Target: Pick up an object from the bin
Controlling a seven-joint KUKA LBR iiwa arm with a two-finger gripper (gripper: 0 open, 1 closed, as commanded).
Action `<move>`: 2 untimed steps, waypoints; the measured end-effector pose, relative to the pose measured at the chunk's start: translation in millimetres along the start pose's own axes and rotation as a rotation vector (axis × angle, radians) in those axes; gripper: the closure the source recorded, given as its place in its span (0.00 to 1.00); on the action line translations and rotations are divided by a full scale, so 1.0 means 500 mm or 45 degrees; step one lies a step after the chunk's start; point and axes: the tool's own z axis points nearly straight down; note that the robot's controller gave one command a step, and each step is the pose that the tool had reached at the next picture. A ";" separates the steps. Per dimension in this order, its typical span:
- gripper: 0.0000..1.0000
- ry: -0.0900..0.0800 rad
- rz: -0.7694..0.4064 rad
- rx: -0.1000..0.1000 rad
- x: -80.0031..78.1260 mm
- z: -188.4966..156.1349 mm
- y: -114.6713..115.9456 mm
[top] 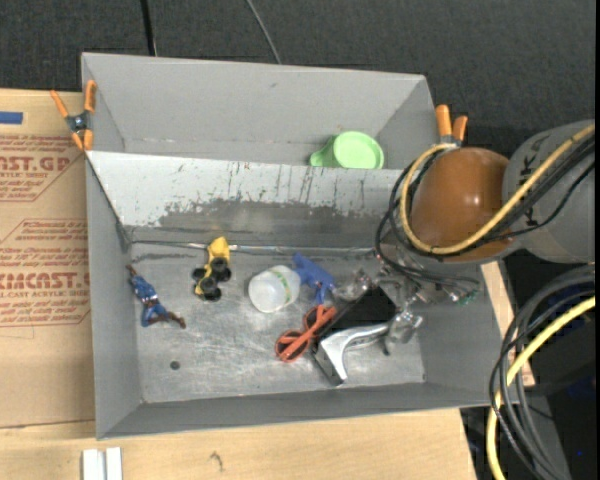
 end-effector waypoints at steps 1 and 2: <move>1.00 0.003 0.003 -0.005 0.001 -0.005 0.002; 1.00 0.010 0.001 -0.015 0.003 -0.033 0.007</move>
Offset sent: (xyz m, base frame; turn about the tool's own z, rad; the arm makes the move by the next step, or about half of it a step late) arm 0.0000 0.0000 0.0054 0.0000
